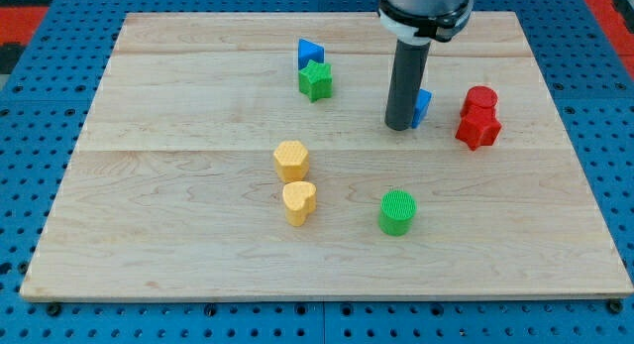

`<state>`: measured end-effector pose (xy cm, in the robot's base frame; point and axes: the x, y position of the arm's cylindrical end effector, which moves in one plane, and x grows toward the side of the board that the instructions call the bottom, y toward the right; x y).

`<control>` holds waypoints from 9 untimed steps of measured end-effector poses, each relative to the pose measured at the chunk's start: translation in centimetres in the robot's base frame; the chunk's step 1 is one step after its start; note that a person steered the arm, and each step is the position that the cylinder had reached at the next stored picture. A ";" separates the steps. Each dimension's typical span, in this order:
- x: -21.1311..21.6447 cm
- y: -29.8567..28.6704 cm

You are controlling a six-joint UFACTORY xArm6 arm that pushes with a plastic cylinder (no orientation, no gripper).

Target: Move the blue traingle to right a bit

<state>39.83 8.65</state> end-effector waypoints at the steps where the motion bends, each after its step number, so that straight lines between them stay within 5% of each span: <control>1: -1.4 -4.5; 3: -2.3 3.2; 4: -7.7 -2.7; 5: -14.9 -2.4; 6: -16.4 -9.1; 7: -14.7 -15.2; 9: -9.1 -7.6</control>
<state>30.76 1.06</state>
